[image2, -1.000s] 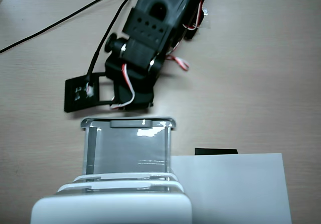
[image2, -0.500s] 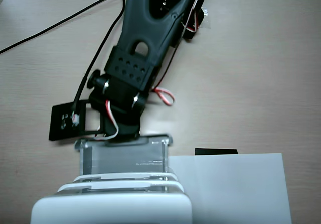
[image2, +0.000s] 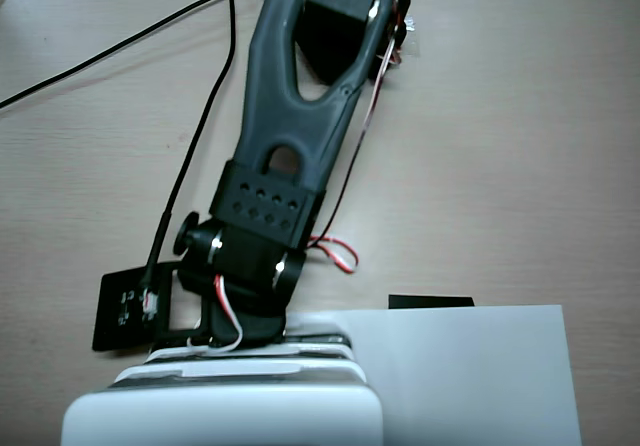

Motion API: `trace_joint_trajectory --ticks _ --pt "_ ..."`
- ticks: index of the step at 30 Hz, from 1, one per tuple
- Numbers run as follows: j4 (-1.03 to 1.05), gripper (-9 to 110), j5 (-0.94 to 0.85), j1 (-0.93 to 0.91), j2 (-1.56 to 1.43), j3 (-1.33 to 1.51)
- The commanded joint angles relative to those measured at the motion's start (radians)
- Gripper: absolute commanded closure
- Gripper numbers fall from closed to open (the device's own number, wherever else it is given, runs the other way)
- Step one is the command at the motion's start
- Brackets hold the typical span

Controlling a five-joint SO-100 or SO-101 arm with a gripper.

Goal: Close drawer.

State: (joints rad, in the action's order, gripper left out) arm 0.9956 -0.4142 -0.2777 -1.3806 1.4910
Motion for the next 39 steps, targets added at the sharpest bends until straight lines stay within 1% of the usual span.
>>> trace_joint_trajectory --ticks 1,7,19,25,39 --pt "0.003 101 0.015 0.008 0.015 -0.095" --pt "0.029 101 0.032 -0.006 0.011 -0.109" --pt "0.075 101 0.0 -0.028 -0.193 0.049" --pt "0.1 101 0.008 -0.038 -0.225 0.064" --pt "0.067 101 0.025 -0.052 -0.272 0.187"
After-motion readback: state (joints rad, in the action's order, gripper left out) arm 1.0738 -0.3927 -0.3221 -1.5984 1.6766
